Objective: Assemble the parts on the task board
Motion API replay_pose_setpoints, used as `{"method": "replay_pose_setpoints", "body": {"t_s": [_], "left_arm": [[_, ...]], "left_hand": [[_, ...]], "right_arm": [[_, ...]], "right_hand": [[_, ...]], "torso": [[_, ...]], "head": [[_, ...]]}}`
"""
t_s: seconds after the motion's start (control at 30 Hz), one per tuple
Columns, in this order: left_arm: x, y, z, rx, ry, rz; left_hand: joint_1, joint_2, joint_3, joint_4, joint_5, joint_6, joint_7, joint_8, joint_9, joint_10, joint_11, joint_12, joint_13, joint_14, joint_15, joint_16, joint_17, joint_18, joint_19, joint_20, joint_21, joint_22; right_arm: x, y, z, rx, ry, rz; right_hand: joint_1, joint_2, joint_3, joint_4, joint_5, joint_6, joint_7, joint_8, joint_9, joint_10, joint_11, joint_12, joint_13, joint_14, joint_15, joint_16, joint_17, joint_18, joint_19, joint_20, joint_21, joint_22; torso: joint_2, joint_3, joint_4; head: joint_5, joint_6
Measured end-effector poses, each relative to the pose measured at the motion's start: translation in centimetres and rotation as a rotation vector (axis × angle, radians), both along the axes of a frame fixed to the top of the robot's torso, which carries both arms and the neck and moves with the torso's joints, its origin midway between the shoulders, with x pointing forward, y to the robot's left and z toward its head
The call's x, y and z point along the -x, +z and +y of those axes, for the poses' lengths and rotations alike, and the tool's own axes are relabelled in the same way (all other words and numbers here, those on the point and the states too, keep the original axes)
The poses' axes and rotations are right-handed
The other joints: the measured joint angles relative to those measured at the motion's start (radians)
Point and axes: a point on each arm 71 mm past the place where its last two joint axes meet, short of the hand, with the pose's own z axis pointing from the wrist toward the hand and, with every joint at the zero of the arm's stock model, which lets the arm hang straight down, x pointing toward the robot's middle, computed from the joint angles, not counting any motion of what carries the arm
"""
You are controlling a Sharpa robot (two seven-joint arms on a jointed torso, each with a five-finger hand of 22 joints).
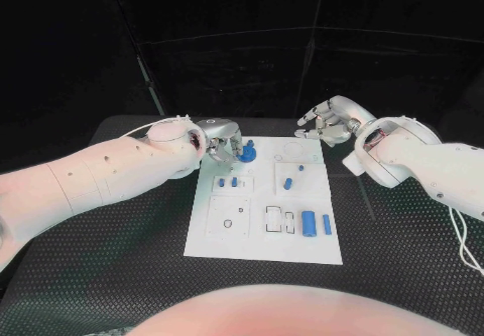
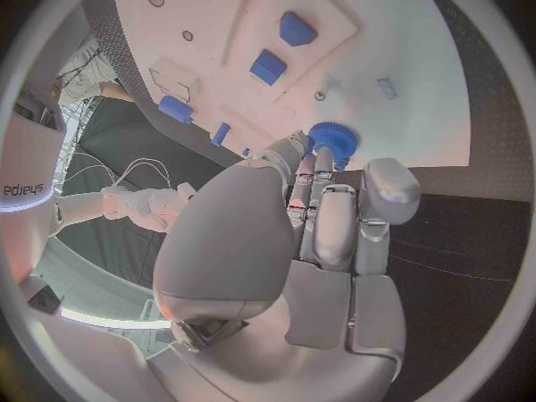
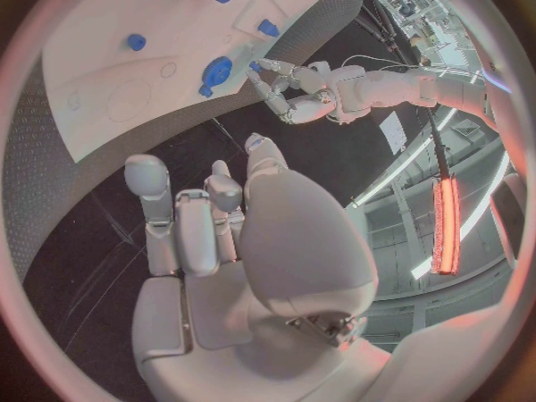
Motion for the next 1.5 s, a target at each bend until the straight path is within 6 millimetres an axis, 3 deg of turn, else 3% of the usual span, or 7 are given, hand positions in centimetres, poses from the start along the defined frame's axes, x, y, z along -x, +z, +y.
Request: {"method": "replay_pose_setpoints", "body": {"t_s": [0.4,0.6,1.5], "left_arm": [[0.3,-1.3,1.7,-0.023,0.041,0.063],[0.3,-1.9,1.5,-0.027,0.044,0.084],[0.4,-2.5,1.3,-0.035,0.037,0.114]], "left_hand": [[-0.007,-0.007,0.003,0.003,0.000,0.000,0.000,0.000,0.000,0.004,-0.004,0.000,0.000,0.000,0.000,0.000,-0.004,0.000,0.000,0.000,0.000,0.002],[-0.007,-0.007,0.003,0.003,0.000,0.000,0.000,0.000,0.000,0.003,-0.004,0.000,0.000,0.000,0.000,0.000,-0.005,0.000,0.000,0.000,0.000,0.002],[-0.007,-0.007,0.008,0.003,0.000,0.003,-0.004,-0.004,-0.001,0.011,-0.004,-0.005,0.002,0.000,0.000,0.000,-0.008,0.000,0.000,0.000,0.000,0.003]], "right_arm": [[0.0,0.0,-0.1,0.001,-0.001,0.000],[0.0,0.0,-0.1,0.001,-0.001,0.000],[0.0,0.0,-0.1,0.001,-0.001,0.000]], "right_hand": [[0.000,0.000,0.000,0.000,0.000,0.000,0.000,0.000,0.000,0.000,0.000,0.000,0.000,0.000,0.000,0.000,0.000,0.000,0.000,0.000,0.000,0.000],[0.000,0.000,0.000,0.000,0.000,0.000,0.000,0.000,0.000,0.000,0.000,0.000,0.000,0.000,0.000,0.000,0.000,0.000,0.000,0.000,0.000,0.000],[0.000,0.000,0.000,0.000,0.000,0.004,-0.004,0.004,0.000,0.000,0.000,0.000,0.000,0.000,0.000,0.000,0.000,0.000,0.000,0.000,0.000,0.000]], "torso": [[0.001,-0.0005,-0.0004],[0.002,-0.0004,-0.0028],[0.002,0.0002,-0.0020]], "head": [[0.006,0.000],[0.006,-0.001],[0.004,-0.008]]}}
